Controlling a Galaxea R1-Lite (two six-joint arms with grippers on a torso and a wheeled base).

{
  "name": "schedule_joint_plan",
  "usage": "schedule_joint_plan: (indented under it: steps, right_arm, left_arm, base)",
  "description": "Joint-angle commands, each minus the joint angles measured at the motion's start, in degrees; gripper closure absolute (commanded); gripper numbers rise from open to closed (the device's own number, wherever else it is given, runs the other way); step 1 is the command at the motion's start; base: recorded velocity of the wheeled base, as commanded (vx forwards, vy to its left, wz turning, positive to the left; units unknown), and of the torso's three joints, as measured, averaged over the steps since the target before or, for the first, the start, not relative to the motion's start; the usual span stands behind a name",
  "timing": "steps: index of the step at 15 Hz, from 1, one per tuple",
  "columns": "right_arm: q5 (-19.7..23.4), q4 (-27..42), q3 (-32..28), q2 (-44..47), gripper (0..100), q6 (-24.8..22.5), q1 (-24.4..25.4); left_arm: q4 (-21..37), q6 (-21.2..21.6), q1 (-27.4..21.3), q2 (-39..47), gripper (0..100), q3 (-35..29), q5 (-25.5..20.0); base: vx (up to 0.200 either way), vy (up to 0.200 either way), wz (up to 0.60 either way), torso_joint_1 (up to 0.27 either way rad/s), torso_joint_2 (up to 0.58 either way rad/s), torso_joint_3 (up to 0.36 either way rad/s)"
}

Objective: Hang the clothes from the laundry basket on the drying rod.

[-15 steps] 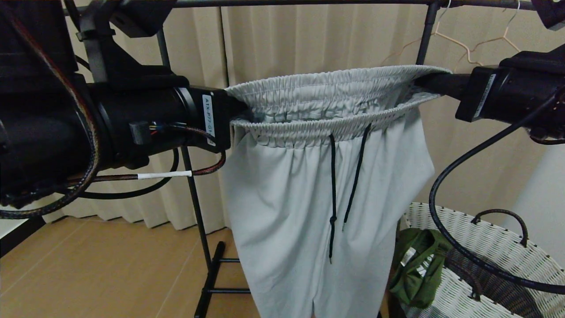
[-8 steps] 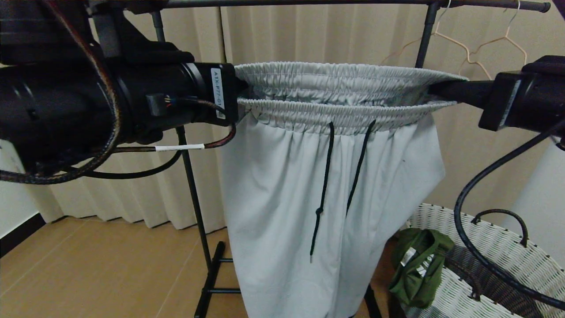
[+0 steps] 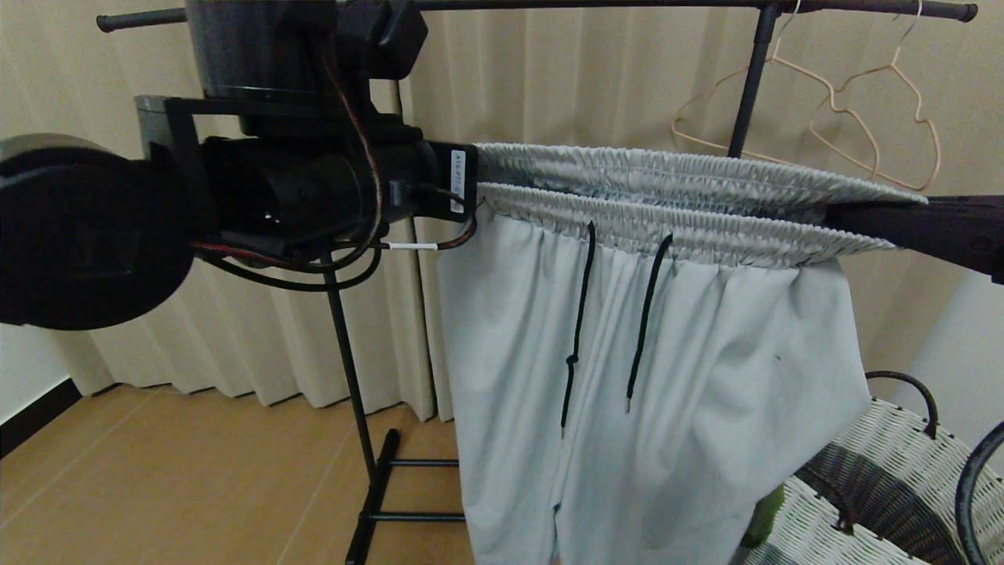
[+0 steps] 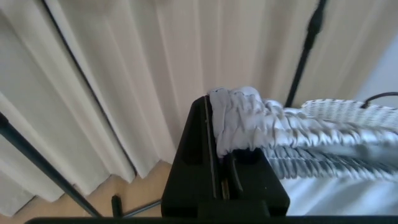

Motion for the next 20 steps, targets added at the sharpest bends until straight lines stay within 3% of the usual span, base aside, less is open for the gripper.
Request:
schedule_joint_plan:
  steps: [1,5,9,11,16,18,20]
  right_arm:
    - [0.36,-0.05,1.16,-2.02,100,0.0,0.59]
    - [-0.26,-0.75,1.87,-0.09,100,-0.09,0.42]
    - [-1.58,-6.02,1.52,5.01,100,-0.09,-4.15]
    - [-1.49,-10.33,1.52,7.82,100,0.0,-5.91]
    - [-1.22,-26.41,-0.15,18.37,100,0.62,-6.7]
    - [-1.14,-29.23,-2.18,21.18,100,1.76,-6.53]
    - [-1.05,-31.16,-4.28,23.38,100,4.4,-6.17]
  left_arm:
    - [0.01,-0.01,0.93,3.41,100,-1.18,0.1]
    - [0.01,-0.01,1.2,3.58,100,-0.65,0.02]
    - [0.8,0.17,1.2,-1.08,100,2.78,-1.04]
    - [1.68,0.25,1.11,-5.12,100,6.38,-3.41]
    - [5.28,0.52,0.67,-18.04,100,17.19,-16.51]
    - [5.37,0.52,-1.35,-21.38,100,19.65,-20.38]
    - [5.37,0.52,-3.81,-23.66,100,21.41,-21.43]
  base:
    - [0.0,0.0,0.0,0.0,0.0,0.0]
    - [0.0,0.0,0.0,0.0,0.0,0.0]
    - [0.0,0.0,0.0,0.0,0.0,0.0]
    - [0.0,0.0,0.0,0.0,0.0,0.0]
    - [0.0,0.0,0.0,0.0,0.0,0.0]
    - [0.0,0.0,0.0,0.0,0.0,0.0]
    - [0.0,0.0,0.0,0.0,0.0,0.0]
